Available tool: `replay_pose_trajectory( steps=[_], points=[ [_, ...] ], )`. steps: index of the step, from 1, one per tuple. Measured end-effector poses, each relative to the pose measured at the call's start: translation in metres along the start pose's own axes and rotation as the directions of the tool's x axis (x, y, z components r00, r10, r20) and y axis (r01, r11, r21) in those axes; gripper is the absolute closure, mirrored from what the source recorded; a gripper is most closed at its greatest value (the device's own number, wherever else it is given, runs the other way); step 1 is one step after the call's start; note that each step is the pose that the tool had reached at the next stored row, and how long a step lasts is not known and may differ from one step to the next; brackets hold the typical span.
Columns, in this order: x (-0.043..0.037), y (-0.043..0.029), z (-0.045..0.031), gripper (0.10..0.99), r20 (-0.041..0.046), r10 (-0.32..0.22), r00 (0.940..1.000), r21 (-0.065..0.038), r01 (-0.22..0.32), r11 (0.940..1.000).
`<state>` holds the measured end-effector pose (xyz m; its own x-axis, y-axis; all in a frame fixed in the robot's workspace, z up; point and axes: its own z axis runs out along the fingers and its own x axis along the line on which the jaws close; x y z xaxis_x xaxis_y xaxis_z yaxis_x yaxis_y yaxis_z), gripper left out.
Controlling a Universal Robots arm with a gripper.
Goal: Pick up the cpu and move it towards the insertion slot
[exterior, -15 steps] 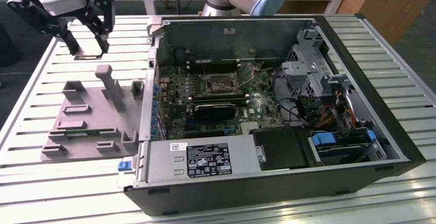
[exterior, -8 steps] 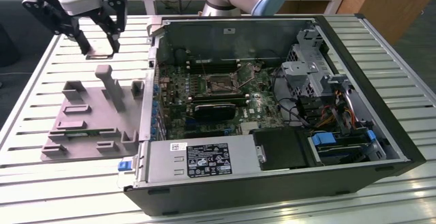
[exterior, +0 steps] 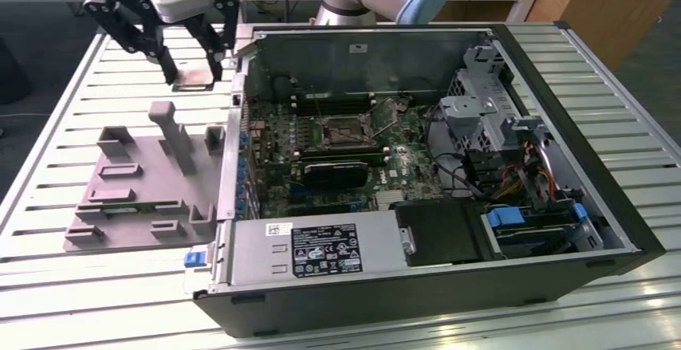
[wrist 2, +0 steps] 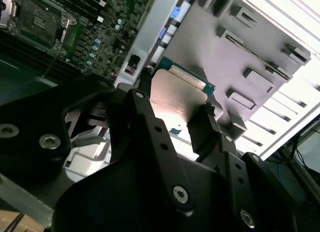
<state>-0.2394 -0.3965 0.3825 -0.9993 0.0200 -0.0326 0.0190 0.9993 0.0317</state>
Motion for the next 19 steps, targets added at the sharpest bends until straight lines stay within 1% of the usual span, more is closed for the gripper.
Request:
replay_pose_trajectory(
  steps=[5,19],
  points=[
    [-0.0192,0.0004,0.0006,0.549,-0.0004,0.0,1.0,0.0,0.0,1.0],
    [-0.0791,0.0015,0.0027,0.549,-0.0019,0.0,1.0,0.0,0.0,1.0]
  ],
)
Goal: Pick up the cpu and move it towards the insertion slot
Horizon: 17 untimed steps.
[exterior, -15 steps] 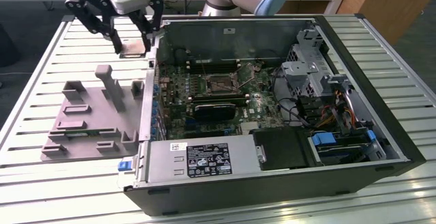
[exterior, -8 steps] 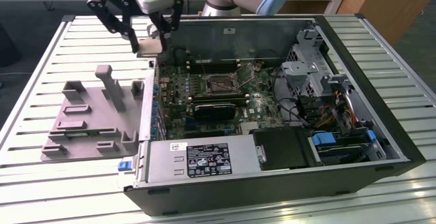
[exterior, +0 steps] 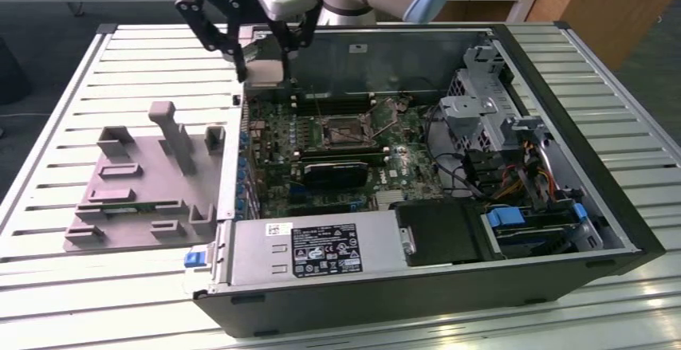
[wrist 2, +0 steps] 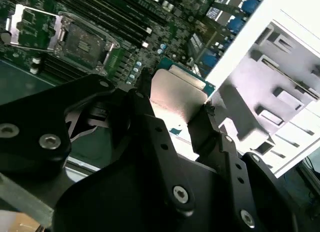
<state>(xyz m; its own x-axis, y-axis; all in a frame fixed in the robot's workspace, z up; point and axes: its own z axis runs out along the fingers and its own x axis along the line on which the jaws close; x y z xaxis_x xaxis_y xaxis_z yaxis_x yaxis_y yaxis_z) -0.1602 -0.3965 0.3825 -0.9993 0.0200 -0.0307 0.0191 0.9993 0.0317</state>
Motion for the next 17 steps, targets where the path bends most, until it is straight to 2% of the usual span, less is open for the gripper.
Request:
replay_pose_trajectory(
  steps=[17],
  points=[
    [-0.0691,0.0013,0.0021,0.549,-0.0015,0.0,1.0,0.0,0.0,1.0]
  ],
)
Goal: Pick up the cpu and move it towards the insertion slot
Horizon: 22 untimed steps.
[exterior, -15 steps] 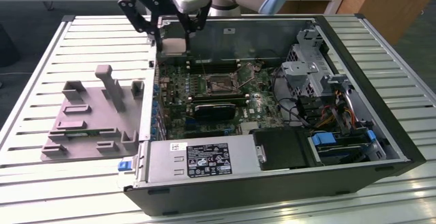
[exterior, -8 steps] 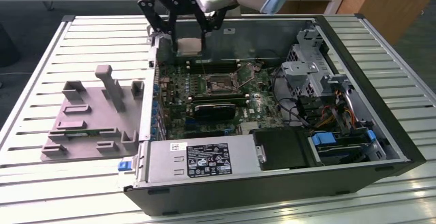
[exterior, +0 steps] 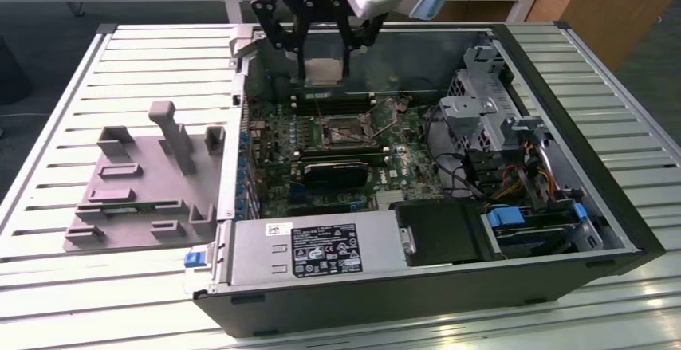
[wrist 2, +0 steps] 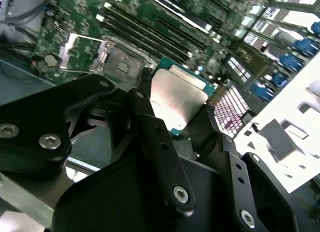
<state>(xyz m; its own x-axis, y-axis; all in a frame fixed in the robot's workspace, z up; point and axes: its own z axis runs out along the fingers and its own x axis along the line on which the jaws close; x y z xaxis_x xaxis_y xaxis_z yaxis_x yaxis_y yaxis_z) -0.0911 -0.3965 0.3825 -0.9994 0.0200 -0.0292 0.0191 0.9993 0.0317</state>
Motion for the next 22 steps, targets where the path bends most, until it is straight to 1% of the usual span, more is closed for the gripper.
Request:
replay_pose_trajectory(
  steps=[5,7,12,18,22],
  points=[
    [-0.0199,0.0004,0.0006,0.549,-0.0006,0.0,1.0,0.0,0.0,1.0],
    [-0.0258,0.0007,0.0008,0.549,-0.0007,0.0,1.0,0.0,0.0,1.0],
    [-0.032,0.0043,0.0024,0.549,-0.0007,0.0,1.0,0.0,0.0,1.0],
    [-0.0446,0.0095,0.0058,0.549,-0.0008,0.0,1.0,0.0,0.0,1.0],
    [-0.049,0.0142,0.0083,0.549,-0.0009,0.0,1.0,0.0,0.0,1.0]
  ],
)
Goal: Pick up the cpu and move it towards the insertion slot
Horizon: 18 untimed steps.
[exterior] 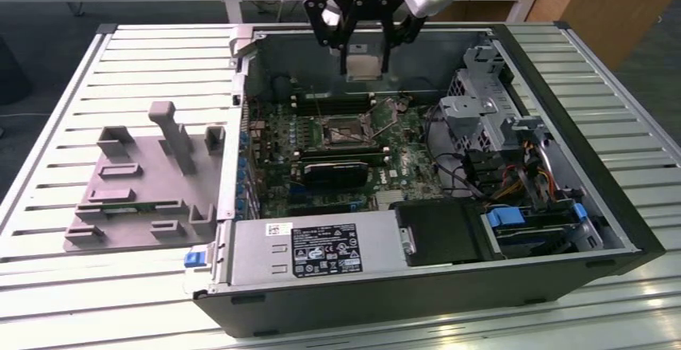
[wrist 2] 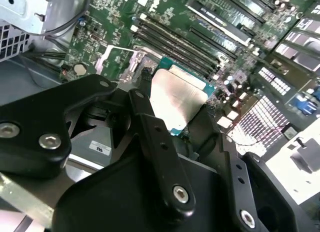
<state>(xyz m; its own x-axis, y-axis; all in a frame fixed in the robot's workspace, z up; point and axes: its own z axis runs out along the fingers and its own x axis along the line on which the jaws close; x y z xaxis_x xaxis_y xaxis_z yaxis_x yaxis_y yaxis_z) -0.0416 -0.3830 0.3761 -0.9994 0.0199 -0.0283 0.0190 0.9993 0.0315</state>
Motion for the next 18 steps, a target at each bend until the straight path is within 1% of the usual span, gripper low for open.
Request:
replay_pose_trajectory(
  steps=[5,11,18],
  points=[
    [-0.0033,0.0084,0.0029,0.549,0.0,-0.001,1.0,0.0,0.001,1.0],
    [-0.0046,0.0173,0.0065,0.549,0.0,-0.004,1.0,0.001,0.004,1.0],
    [-0.0044,0.0288,0.0136,0.549,0.0,-0.008,1.0,0.011,0.008,0.9999]
  ],
)
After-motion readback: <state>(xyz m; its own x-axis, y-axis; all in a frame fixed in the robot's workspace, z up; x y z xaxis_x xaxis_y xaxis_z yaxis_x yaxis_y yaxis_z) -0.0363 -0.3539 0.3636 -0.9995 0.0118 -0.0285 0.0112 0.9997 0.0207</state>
